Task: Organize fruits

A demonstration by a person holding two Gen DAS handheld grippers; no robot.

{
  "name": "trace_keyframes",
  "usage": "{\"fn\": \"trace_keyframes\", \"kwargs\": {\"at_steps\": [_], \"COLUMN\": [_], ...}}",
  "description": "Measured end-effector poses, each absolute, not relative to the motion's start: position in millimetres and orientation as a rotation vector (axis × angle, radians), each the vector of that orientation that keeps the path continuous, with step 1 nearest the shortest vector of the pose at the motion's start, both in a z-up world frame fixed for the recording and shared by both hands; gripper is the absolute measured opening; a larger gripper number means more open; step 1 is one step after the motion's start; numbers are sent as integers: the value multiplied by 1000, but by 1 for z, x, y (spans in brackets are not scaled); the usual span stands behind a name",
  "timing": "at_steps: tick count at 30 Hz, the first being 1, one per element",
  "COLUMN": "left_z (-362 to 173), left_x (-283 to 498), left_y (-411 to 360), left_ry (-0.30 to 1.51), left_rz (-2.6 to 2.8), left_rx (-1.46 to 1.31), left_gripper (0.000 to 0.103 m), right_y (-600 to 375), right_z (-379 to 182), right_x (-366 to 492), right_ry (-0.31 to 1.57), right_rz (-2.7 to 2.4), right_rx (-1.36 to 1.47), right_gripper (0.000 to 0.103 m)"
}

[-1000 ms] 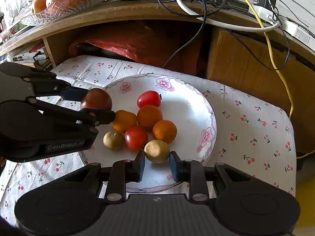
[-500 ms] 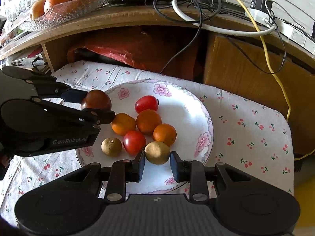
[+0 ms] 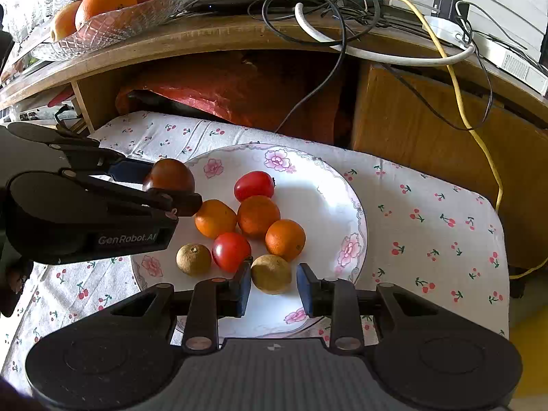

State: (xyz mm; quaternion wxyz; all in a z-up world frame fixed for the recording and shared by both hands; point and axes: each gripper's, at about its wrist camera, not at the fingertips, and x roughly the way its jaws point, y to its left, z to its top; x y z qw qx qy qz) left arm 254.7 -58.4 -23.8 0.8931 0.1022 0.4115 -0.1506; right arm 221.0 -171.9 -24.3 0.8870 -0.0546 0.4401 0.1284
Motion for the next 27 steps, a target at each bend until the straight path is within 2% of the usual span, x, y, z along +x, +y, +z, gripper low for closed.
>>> {"fn": "trace_keyframes", "kwargs": {"at_steps": [5,8,19,27], "left_z": [-23,-18,-6,-4], "left_x": [257,256,250,229], "left_y": [-56,-55,-49,-48], "left_ry": [858,832,793,800], "left_rz": [-306,-310,-296,-258], "left_rx": [196,177,160,179], "left_gripper": [49,57,60,66], "right_y": [-173,-172,-176,-179], "right_z": [-23,-23,-17,-12], "right_x": [220,219,217,205], "right_ry": [914,912,901,902], "right_rz": [266,265,249,230], "right_rx": [-112,-111,-103,-93], "right_gripper": [27,27,27,28]}}
